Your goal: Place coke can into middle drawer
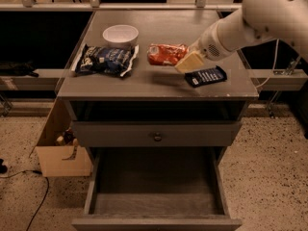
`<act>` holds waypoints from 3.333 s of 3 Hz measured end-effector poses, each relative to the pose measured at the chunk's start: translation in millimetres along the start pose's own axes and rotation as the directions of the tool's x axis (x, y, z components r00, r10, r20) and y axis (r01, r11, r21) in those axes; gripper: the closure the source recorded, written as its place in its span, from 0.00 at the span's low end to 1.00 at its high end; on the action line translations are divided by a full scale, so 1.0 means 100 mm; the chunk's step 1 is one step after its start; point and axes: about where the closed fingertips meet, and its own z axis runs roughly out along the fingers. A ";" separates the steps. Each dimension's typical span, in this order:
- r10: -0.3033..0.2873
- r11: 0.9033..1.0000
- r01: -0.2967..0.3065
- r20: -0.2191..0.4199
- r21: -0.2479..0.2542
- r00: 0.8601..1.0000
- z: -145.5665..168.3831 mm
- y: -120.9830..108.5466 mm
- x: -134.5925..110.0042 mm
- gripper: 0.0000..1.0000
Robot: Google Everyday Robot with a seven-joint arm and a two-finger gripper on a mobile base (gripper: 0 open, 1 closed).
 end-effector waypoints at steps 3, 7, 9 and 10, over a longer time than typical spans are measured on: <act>-0.046 0.997 0.046 -0.010 0.067 0.999 -1.22 0.71 0.25 1.00; 0.085 0.996 -0.083 -0.095 0.027 0.992 -1.11 1.29 1.16 1.00; 0.172 0.984 -0.178 -0.191 -0.016 0.966 -0.38 1.30 1.64 1.00; 0.172 0.984 -0.178 -0.191 -0.016 0.966 -0.38 1.30 1.64 1.00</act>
Offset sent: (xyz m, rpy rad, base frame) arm -0.1537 -0.0771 0.0294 -0.1112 0.0052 -0.0360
